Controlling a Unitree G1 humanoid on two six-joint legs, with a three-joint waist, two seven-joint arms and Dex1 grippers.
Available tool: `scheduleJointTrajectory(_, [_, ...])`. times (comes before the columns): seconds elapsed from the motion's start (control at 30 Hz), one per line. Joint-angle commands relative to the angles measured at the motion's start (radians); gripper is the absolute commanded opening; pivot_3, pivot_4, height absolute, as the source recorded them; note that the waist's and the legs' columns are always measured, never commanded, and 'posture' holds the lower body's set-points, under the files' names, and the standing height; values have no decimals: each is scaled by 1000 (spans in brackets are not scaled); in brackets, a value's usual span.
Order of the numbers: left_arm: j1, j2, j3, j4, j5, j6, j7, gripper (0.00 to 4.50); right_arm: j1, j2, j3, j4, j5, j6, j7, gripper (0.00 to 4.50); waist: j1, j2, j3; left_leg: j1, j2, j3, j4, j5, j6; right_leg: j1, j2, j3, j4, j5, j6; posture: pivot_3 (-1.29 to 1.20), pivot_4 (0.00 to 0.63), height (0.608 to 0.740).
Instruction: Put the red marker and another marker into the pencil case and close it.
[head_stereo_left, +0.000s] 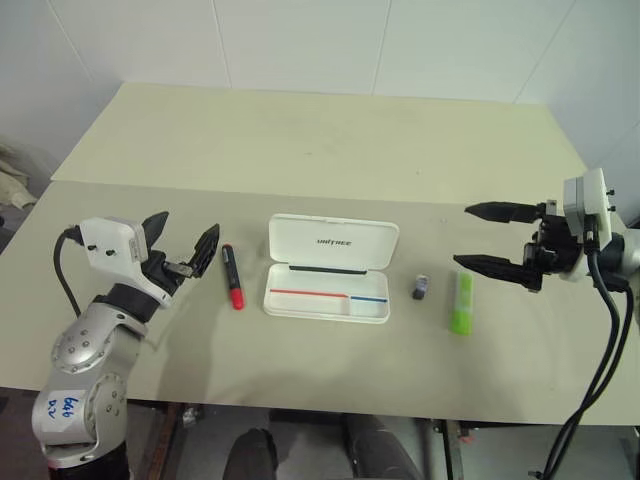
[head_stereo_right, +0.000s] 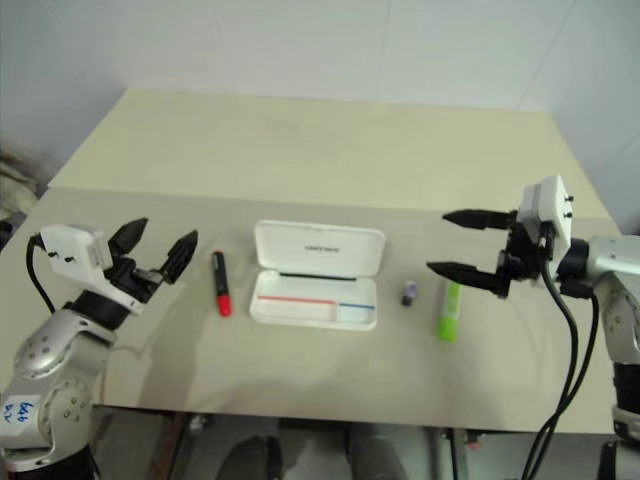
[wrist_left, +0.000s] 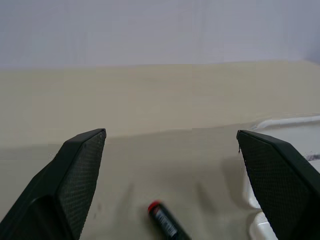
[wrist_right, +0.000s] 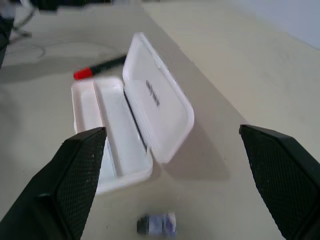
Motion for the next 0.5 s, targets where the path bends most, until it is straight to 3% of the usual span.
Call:
scheduleJointTrajectory(0.03, [47,-37,-12,-38,-1,35,68,4480,-35,5,-12,11,8,-12,-2,4500,0,0,0,0,0,0,0,0,0,0,0,0,0,0,0,0,150,740])
scheduleJointTrajectory(0.5, [-38,-74,-103,170,6,29,99,4480,-18,29,-24,-12,4,-8,-30,4500,0,-1,0,0,-1,0,-1,0,0,0,0,0,-1,0,0,0,150,740])
